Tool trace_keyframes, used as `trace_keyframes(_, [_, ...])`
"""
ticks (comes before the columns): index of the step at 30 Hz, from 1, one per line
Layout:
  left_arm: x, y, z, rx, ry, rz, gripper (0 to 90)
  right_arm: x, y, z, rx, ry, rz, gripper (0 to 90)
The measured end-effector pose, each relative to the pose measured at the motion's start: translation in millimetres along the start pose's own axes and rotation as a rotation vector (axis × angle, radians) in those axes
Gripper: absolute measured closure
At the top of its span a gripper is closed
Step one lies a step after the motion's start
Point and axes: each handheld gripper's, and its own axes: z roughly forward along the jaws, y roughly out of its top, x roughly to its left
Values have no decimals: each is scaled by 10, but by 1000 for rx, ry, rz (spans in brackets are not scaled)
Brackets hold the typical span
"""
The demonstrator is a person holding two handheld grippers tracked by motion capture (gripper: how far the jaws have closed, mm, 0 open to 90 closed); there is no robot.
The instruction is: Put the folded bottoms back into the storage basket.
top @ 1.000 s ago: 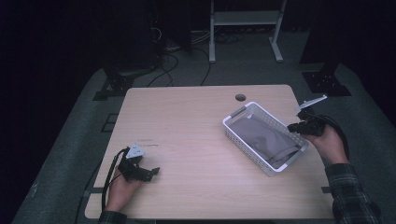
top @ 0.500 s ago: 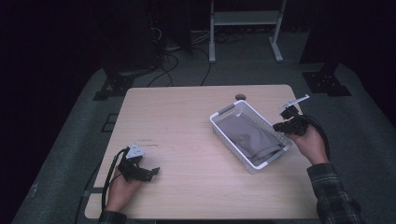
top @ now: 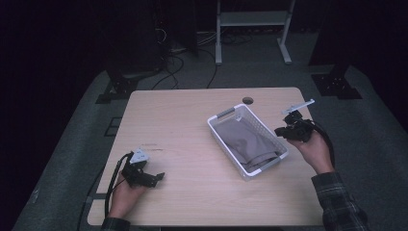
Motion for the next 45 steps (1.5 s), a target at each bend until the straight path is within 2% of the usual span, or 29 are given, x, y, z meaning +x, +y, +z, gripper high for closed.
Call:
trace_keyframes(5, [1,0,-1,2,0,2,0,-92,-156,-57,9,-5,-19,893])
trace_keyframes(10, [1,1,-1,2,0,2,0,-122,-340,9,37,19,-55,894])
trace_keyframes(14, [-1,0,1,-1,1,-2,0,-138,-442,66,28,59,-50,894])
trace_keyframes(19, [-1,0,0,0,0,-1,0,-108,-512,89,15,71,-39,894])
trace_keyframes(28, [0,0,0,0,0,0,0,56,-554,93,-8,99,-76,894])
trace_keyframes(35, [-1,0,0,0,0,0,0,216,-577,96,-19,143,-104,894])
trace_keyframes(45, [-1,0,1,0,-2,2,0,501,-529,113,-21,181,-188,894])
